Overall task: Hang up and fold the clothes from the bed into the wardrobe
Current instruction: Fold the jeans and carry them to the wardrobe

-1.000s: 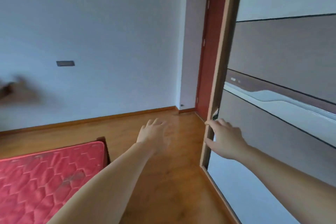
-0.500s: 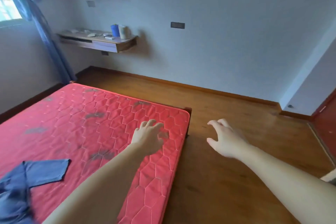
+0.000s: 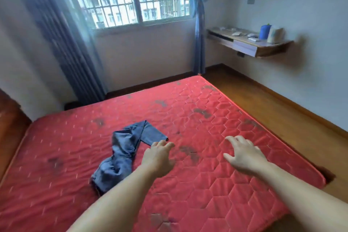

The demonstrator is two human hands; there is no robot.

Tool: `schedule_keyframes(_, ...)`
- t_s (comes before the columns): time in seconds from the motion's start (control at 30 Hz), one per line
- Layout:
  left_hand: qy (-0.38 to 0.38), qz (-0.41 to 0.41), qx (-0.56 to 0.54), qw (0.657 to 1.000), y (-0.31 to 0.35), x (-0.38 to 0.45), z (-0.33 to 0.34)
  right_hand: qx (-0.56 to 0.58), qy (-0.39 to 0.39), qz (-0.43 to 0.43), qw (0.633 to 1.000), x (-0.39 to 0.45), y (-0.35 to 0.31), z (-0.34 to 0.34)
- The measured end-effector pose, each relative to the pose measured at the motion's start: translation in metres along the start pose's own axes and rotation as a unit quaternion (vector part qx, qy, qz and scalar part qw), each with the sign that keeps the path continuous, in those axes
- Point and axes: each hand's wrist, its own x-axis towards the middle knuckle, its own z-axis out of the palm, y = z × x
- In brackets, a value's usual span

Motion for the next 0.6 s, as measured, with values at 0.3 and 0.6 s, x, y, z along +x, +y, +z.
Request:
schedule_keyframes(0.3, -0.012, -0.203, -0.046, 0.978, -0.152, -0.011, 0.026, -0.04, -0.064, -0.156, 0.985, 0.096, -0.13, 0.05)
schedule_keyframes(0.6, -0.071, -0.311, -0.106, 0.942, -0.236, -0.005, 0.095, -0.073, -0.16, -0.201, 0.964, 0.176, -0.222, 0.137)
